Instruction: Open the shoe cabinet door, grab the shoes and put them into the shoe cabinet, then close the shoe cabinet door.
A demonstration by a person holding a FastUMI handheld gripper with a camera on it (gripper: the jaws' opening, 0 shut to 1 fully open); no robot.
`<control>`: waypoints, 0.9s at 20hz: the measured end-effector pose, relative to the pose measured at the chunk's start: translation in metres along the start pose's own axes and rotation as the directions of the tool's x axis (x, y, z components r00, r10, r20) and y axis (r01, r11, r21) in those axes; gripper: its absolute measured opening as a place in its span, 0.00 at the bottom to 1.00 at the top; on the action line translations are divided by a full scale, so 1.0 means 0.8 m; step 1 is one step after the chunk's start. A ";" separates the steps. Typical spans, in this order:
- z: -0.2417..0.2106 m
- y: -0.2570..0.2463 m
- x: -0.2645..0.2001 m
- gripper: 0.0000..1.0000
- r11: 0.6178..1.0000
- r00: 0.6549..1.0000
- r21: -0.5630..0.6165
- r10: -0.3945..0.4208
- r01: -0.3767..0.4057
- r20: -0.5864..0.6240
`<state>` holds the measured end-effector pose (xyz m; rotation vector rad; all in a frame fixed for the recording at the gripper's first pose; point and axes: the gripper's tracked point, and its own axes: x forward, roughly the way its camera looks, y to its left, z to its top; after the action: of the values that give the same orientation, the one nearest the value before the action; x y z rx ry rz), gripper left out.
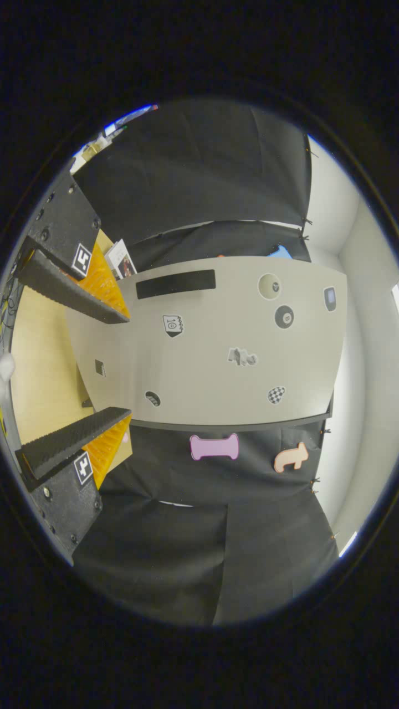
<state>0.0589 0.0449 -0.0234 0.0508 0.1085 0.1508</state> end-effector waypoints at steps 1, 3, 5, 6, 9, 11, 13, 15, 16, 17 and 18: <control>0.003 -0.005 -0.008 0.99 1.000 1.000 -0.004 -0.015 0.015 0.006; 0.013 -0.015 -0.028 0.99 0.999 0.999 -0.008 -0.046 0.046 0.024; 0.021 -0.025 -0.049 0.99 0.997 0.996 -0.006 -0.078 0.078 0.043; 0.023 -0.030 -0.061 0.99 0.996 0.995 -0.003 -0.093 0.093 0.047; 0.026 -0.043 -0.092 0.99 0.992 0.991 0.004 -0.125 0.125 0.055; 0.024 -0.053 -0.113 0.99 0.989 0.987 -0.006 -0.150 0.150 0.058; 0.024 -0.061 -0.131 0.99 0.985 0.983 -0.012 -0.171 0.172 0.068; 0.018 -0.065 -0.144 0.99 0.982 0.980 -0.016 -0.186 0.187 0.067; 0.015 -0.068 -0.148 0.99 0.981 0.979 -0.018 -0.194 0.195 0.063; 0.012 -0.070 -0.151 0.99 0.979 0.978 -0.019 -0.200 0.201 0.059; 0.010 -0.070 -0.155 0.99 0.979 0.978 -0.020 -0.200 0.201 0.058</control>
<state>-0.0538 -0.0295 -0.0061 0.0183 0.0556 -0.0513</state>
